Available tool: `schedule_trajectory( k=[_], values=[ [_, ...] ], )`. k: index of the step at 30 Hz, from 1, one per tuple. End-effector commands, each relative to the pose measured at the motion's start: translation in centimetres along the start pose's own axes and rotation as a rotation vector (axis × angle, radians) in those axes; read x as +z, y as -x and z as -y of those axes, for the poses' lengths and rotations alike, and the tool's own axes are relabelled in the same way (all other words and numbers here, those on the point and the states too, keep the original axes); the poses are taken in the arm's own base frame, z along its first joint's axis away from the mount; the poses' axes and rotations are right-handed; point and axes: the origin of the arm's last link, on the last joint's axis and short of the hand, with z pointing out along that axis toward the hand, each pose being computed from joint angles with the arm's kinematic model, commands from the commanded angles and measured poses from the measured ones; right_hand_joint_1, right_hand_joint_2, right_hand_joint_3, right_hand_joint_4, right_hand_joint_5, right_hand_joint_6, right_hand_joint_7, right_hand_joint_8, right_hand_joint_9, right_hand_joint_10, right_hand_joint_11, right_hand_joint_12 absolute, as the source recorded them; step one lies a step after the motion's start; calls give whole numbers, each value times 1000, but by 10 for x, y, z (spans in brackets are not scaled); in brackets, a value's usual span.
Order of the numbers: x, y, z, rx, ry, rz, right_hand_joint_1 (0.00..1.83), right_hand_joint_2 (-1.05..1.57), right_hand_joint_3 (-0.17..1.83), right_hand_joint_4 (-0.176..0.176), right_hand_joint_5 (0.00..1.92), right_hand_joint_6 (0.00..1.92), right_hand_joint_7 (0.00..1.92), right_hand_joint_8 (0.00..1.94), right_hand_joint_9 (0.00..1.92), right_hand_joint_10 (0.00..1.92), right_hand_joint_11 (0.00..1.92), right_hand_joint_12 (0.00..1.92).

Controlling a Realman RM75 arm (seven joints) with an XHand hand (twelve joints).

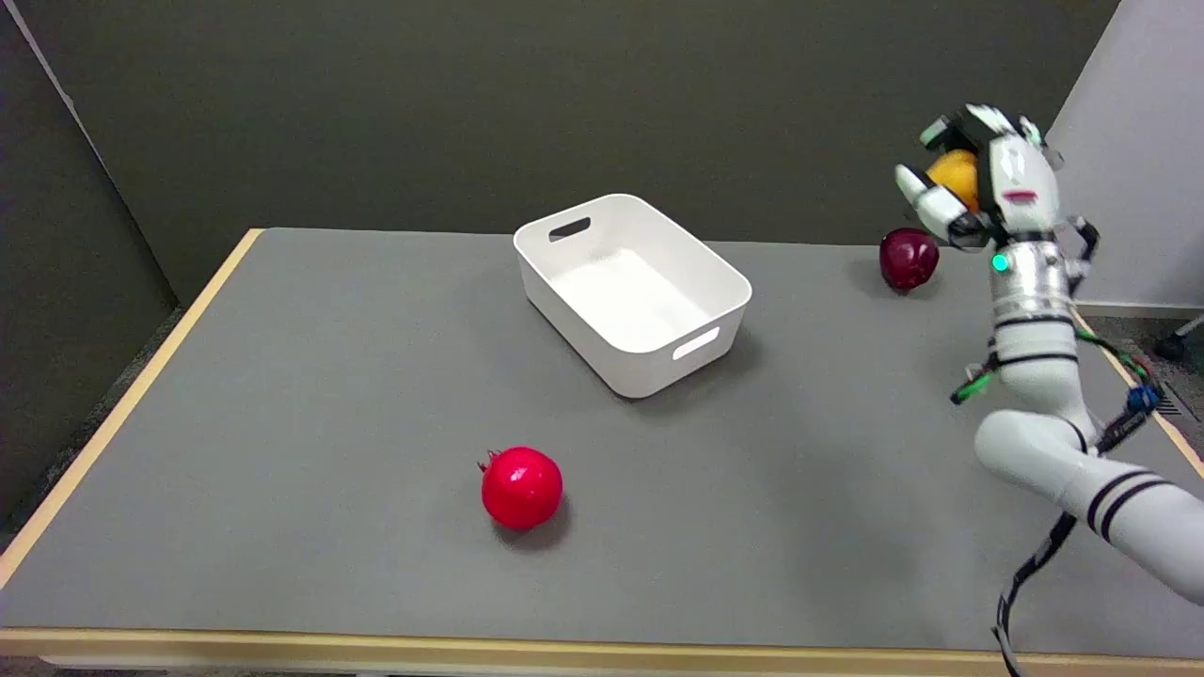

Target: Place the yellow duck into the white box.

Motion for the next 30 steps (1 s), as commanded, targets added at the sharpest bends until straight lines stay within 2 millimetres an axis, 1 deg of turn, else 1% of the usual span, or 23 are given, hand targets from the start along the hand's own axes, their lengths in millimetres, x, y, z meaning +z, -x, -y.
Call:
schedule_trajectory(
  k=[1,3,5,6,8,9,10,12,14,17,20,21,25,27,30],
  values=[
    [52,17,140,-4,-462,88,1284,1327,100,-176,541,1366,391,1894,601,1921,128,1921],
    [55,29,155,10,-503,128,1283,1331,96,-176,539,1373,382,1903,601,1921,138,1921],
    [57,48,172,27,-545,178,1283,1329,101,-176,540,1371,385,1900,601,1921,138,1921],
    [58,54,176,37,-553,195,1283,1332,96,-176,539,1371,382,1901,601,1921,143,1921],
    [60,76,187,54,-565,253,1280,1344,78,-176,536,1375,370,1909,602,1921,163,1921],
    [59,83,194,82,-575,272,1282,1338,89,-176,536,1377,372,1907,603,1921,157,1921],
    [60,98,197,93,-568,314,1281,1334,100,-176,527,1408,372,1899,599,1921,151,1921],
    [58,119,198,107,-547,379,1246,1380,102,-176,388,1798,326,1808,531,1921,151,1921],
    [52,148,196,122,-503,469,1244,1382,101,-176,382,1813,322,1805,528,1921,158,1921],
    [43,184,190,99,-430,577,1241,1391,89,-176,378,1818,314,1812,527,1921,166,1921],
    [35,206,183,68,-367,651,1239,1401,74,-176,374,1822,309,1815,523,1921,135,1921],
    [31,215,176,46,-331,686,1239,1400,76,-176,374,1822,308,1815,523,1921,115,1921],
    [19,226,163,30,-254,749,1236,1410,60,-176,370,1826,303,1822,518,1921,107,1921],
    [13,229,157,34,-236,765,1232,1424,35,-176,369,1832,297,1828,517,1921,115,1921],
    [-1,233,147,63,-188,788,1239,1400,76,-176,374,1823,307,1817,520,1921,96,1921]
  ],
)
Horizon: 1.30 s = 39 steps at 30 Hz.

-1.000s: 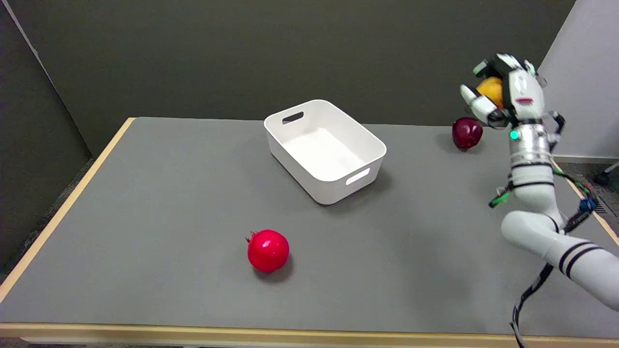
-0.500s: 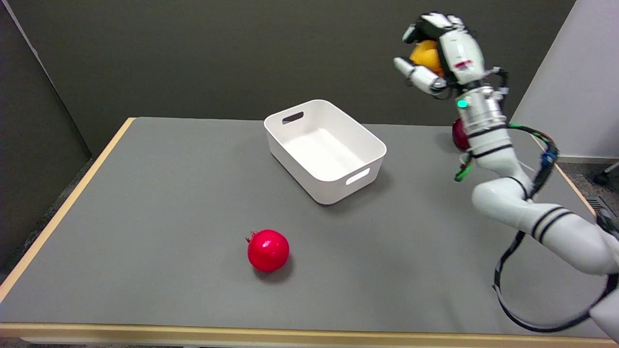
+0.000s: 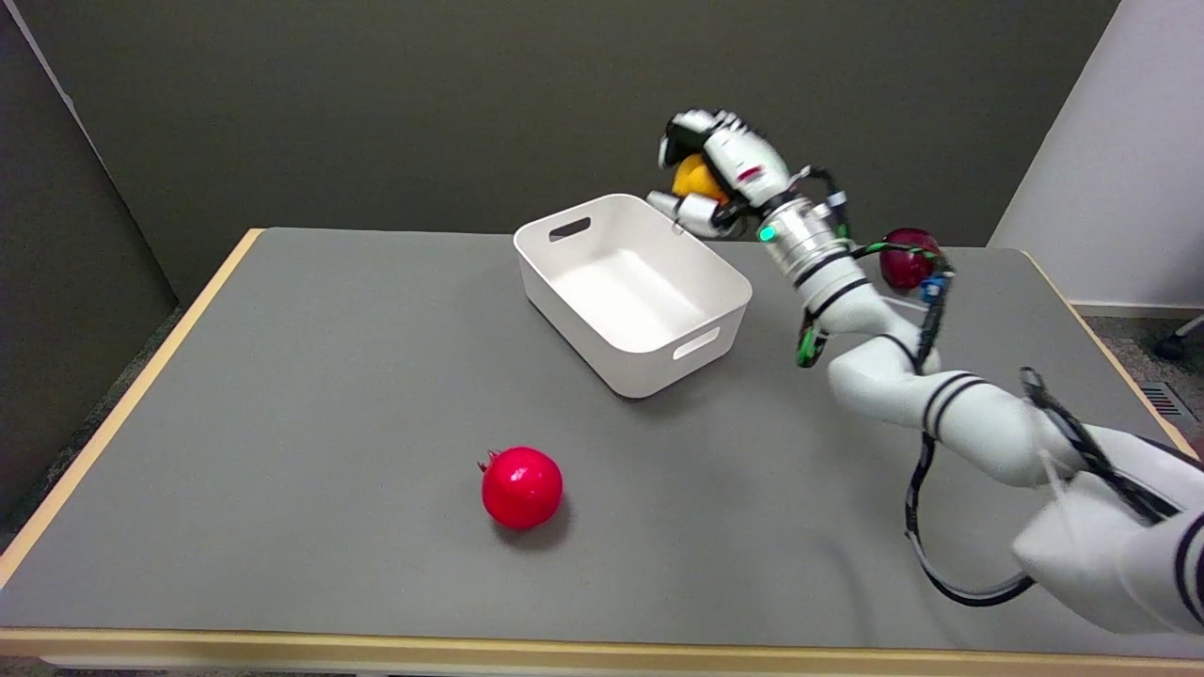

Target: Place the yellow duck into the white box.

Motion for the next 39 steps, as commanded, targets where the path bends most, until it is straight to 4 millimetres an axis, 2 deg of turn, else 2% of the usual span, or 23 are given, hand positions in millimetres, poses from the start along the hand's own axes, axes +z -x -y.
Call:
schedule_trajectory(
  k=[1,3,4,5,6,7,8,9,10,14,16,18,22,28,31,35,39],
  values=[
    [-3,104,4,113,176,346,1241,1392,89,-176,376,1820,310,1815,522,1921,89,1921],
    [-13,106,0,169,200,336,1248,1371,111,-176,390,1802,344,1782,523,1921,80,1921],
    [-17,106,-1,209,209,322,1250,1291,231,-121,357,1540,423,1769,546,1865,51,1921],
    [-18,104,-2,233,212,308,1249,1174,413,-33,297,1130,531,1766,583,1775,9,1921],
    [-22,102,-3,257,214,295,1127,1070,603,-10,277,1027,563,1621,599,1690,-1,1921],
    [-24,100,-3,267,209,283,961,967,804,-7,269,1014,573,1424,609,1603,-1,1921],
    [-28,95,-4,272,198,266,820,872,927,2,238,846,509,1105,532,1364,45,1798],
    [-30,90,-4,271,188,254,702,784,982,14,187,540,381,681,377,989,130,1568],
    [-32,86,-5,266,177,244,628,738,1008,21,155,389,302,455,283,791,151,1423],
    [-40,49,-11,221,88,176,437,639,974,39,68,312,77,151,24,549,-1,1064],
    [-43,31,-11,199,36,138,428,612,949,45,42,311,41,136,10,400,-1,1008],
    [-47,4,-14,166,-19,82,416,646,866,44,23,272,5,34,1,244,-1,865],
    [-55,-52,-23,102,-90,-34,406,601,927,33,29,199,-1,-1,-1,72,-1,756],
    [-82,-135,-37,84,-106,-274,391,628,933,13,27,140,-1,-1,-1,9,-1,664],
    [-104,-167,-47,118,-65,-381,368,642,927,16,20,118,-1,-1,-1,2,-1,645],
    [-132,-185,-55,198,-14,-465,356,651,930,15,15,104,-1,-1,-1,4,-1,637],
    [-154,-182,-61,339,21,-563,352,669,953,0,21,90,-1,-1,-1,13,-1,498]
  ],
)
